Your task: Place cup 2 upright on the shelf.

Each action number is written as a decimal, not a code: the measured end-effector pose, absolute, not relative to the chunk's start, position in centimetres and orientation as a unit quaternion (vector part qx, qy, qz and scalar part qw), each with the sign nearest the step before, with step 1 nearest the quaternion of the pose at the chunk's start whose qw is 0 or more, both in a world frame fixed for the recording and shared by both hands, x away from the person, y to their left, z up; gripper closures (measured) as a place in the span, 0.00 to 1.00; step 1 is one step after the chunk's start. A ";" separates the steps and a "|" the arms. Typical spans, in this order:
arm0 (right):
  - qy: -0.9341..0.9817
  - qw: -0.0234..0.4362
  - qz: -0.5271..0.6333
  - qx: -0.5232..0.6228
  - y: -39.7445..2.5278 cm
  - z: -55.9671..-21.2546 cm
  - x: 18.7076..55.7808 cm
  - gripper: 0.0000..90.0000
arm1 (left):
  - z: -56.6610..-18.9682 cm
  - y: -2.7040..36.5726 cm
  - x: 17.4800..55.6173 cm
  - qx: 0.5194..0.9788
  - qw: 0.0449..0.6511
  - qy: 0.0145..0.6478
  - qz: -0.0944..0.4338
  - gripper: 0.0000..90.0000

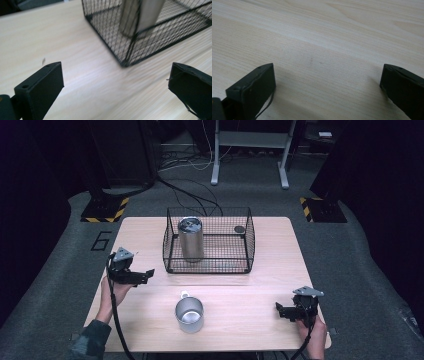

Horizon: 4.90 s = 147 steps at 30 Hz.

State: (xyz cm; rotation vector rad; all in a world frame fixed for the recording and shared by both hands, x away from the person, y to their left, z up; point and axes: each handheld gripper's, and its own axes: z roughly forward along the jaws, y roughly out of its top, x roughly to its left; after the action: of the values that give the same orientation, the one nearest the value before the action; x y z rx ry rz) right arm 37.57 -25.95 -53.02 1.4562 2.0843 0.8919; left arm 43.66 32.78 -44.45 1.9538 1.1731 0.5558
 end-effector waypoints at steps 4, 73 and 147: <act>0.755 0.221 0.323 0.526 -26.0 -53.0 37.6 0.00 | -48.0 34.3 44.7 0.764 0.360 0.493 0.207 0.00; 0.844 0.118 0.423 0.308 -9.1 -47.7 33.5 0.00 | -53.0 34.7 48.3 0.776 0.324 0.496 0.217 0.00; 0.856 0.122 0.442 0.240 -0.9 -45.5 33.6 0.08 | -53.1 34.6 48.3 0.773 0.327 0.499 0.215 0.00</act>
State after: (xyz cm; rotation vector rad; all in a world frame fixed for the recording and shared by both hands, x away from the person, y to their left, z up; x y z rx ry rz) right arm 33.55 -0.94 -45.55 0.7005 2.4986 1.2895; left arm 48.30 34.64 -53.07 2.0256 1.3077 0.5644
